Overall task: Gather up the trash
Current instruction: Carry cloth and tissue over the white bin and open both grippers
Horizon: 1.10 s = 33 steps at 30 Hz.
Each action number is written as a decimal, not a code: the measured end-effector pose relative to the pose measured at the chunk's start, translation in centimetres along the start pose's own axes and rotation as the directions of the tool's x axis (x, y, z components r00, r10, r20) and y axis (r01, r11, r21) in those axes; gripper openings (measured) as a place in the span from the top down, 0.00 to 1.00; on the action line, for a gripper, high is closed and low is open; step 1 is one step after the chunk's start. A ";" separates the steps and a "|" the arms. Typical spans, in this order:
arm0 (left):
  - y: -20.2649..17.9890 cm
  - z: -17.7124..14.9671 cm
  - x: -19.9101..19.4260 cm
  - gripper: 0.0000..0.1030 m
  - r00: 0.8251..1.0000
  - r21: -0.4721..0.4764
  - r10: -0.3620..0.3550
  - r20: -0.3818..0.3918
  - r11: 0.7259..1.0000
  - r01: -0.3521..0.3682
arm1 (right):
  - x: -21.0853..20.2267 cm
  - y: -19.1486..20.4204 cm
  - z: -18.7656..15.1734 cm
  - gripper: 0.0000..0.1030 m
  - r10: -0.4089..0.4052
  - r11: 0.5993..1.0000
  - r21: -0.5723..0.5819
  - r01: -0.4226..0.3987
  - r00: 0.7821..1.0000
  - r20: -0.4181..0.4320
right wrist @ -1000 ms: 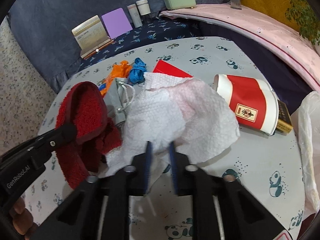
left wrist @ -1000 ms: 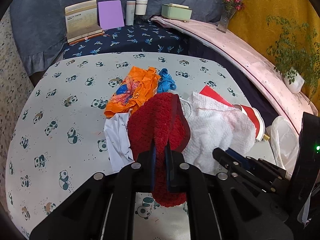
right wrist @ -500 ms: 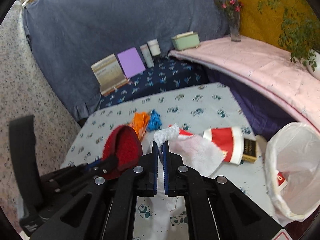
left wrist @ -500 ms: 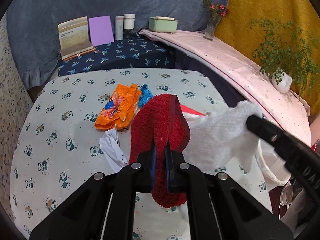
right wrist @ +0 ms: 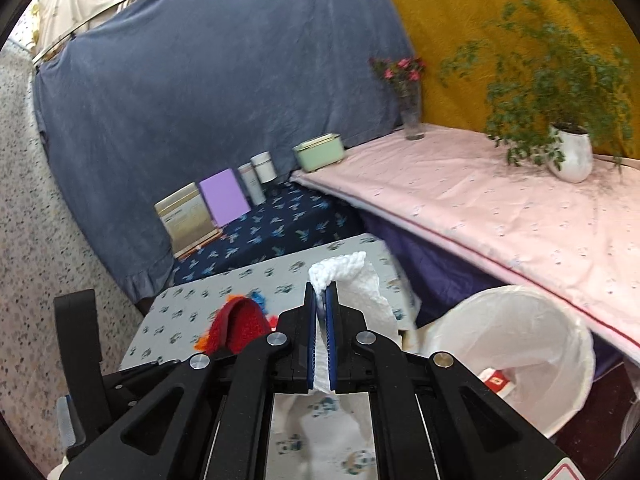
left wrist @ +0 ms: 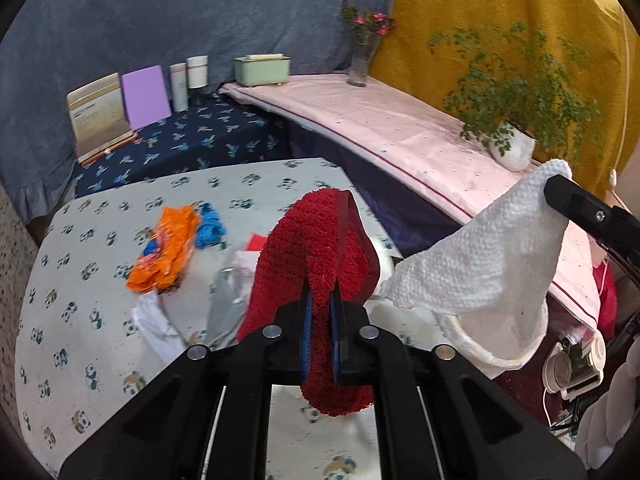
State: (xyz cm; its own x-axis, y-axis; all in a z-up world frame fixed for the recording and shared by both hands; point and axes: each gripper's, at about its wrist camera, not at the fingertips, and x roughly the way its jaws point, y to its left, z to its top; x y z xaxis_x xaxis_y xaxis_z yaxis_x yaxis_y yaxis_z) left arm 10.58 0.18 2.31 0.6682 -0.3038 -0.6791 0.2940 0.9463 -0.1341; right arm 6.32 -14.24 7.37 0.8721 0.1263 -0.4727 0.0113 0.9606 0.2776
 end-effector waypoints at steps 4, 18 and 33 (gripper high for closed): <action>-3.4 0.5 0.7 0.93 0.998 0.048 -0.054 -0.009 0.997 0.055 | -0.7 -3.4 0.1 0.96 -0.066 0.997 0.039 0.066 0.998 0.014; -14.0 1.1 5.6 0.93 0.961 0.155 -0.251 -0.117 0.951 0.268 | -1.6 -15.1 -2.3 0.95 -0.282 0.943 0.169 0.285 0.958 -0.041; -14.5 1.9 6.1 0.57 0.965 0.131 -0.250 -0.082 0.957 0.259 | -2.2 -15.8 -2.9 0.65 -0.318 0.931 0.180 0.319 0.948 -0.033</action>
State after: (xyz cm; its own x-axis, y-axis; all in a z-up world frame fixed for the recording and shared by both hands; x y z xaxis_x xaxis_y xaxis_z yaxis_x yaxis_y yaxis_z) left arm 11.64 -15.57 1.47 0.5152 -0.5207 -0.6808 0.5440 0.8125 -0.2098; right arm 2.75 -28.98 1.59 0.8066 -0.1776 -0.5637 0.3763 0.8899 0.2580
